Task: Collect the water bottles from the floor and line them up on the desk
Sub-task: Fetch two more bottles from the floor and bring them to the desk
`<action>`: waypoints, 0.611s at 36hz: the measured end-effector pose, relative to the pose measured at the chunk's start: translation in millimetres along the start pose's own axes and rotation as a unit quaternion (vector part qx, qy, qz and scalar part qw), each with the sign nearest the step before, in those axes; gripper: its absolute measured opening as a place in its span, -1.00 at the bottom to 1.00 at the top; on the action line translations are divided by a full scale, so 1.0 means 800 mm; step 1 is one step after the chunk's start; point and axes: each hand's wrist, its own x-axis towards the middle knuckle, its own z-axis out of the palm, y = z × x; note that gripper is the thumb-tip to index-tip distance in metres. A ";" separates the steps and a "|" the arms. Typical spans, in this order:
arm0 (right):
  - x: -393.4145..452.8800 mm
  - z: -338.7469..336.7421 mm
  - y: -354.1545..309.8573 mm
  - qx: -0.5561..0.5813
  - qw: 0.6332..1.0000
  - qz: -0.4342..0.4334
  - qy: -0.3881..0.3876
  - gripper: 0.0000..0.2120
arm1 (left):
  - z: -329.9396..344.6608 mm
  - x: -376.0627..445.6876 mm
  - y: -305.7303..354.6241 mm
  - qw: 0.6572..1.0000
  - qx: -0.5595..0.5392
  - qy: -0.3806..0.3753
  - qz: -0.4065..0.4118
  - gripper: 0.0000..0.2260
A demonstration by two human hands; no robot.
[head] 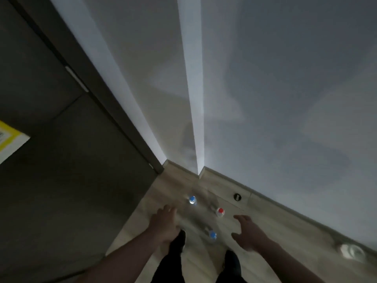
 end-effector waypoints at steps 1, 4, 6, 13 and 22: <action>0.009 0.010 -0.006 0.014 1.000 0.016 0.003 -0.32 | -0.005 0.018 -0.008 1.000 0.014 -0.002 0.013 -0.45; 0.042 0.041 -0.019 0.052 0.997 0.051 0.013 -0.33 | -0.011 0.076 -0.032 0.998 0.048 -0.005 0.047 -0.44; 0.065 0.064 -0.025 0.076 0.994 0.079 0.013 -0.35 | -0.009 0.114 -0.046 0.995 0.076 -0.011 0.060 -0.43; 0.170 0.157 -0.013 0.133 0.980 0.145 0.007 -0.36 | 0.048 0.271 -0.074 0.992 0.097 -0.029 0.079 -0.41; 0.345 0.245 0.055 0.141 0.969 0.197 0.045 -0.35 | 0.179 0.458 -0.059 0.987 0.114 -0.052 0.103 -0.46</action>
